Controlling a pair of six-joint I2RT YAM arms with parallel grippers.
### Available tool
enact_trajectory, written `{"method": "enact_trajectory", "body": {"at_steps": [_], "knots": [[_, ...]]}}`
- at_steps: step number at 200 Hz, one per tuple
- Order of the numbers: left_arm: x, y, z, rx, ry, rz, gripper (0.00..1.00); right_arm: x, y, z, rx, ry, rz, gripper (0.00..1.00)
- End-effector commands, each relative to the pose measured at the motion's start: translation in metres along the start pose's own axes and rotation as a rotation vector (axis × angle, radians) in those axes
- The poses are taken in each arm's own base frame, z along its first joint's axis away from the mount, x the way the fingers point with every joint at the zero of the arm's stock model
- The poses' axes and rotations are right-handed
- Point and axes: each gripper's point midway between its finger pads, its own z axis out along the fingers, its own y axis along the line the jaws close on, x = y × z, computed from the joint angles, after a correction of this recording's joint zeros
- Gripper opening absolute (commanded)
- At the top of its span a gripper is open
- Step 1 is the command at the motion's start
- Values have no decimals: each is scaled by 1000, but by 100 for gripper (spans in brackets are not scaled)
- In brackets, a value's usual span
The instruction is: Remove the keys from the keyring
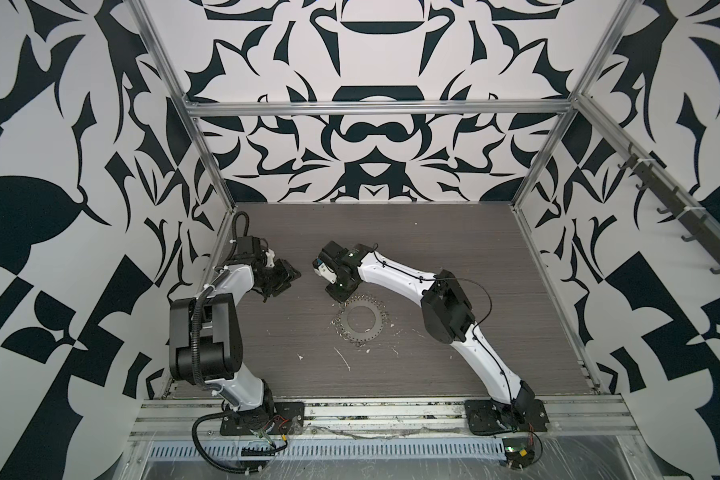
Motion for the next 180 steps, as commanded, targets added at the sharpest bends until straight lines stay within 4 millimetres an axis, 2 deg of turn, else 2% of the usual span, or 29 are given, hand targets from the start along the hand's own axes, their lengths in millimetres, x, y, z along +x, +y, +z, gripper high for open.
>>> {"method": "enact_trajectory", "body": {"at_steps": [1, 17, 73, 86, 106, 138, 180], "knots": [[6, 2, -2, 7, 10, -21, 52, -11, 2, -19, 19, -32, -17, 9], [6, 1, -2, 10, 10, -21, 52, -13, 3, -22, 17, -38, -21, 0], [4, -4, -8, 19, -9, -9, 52, -19, 9, -37, -11, -92, -28, 0], [4, -4, -8, 18, -7, -10, 52, -16, 8, -34, -10, -80, -27, 12], [6, -4, -9, 18, -6, -11, 52, -12, 8, -28, 0, -62, -28, 21], [7, -2, -8, 16, -3, -13, 52, -9, 5, -24, 24, -44, -29, 27], [7, -2, -7, 15, -1, -10, 52, 1, -5, -17, 74, 7, -32, 28]]}}
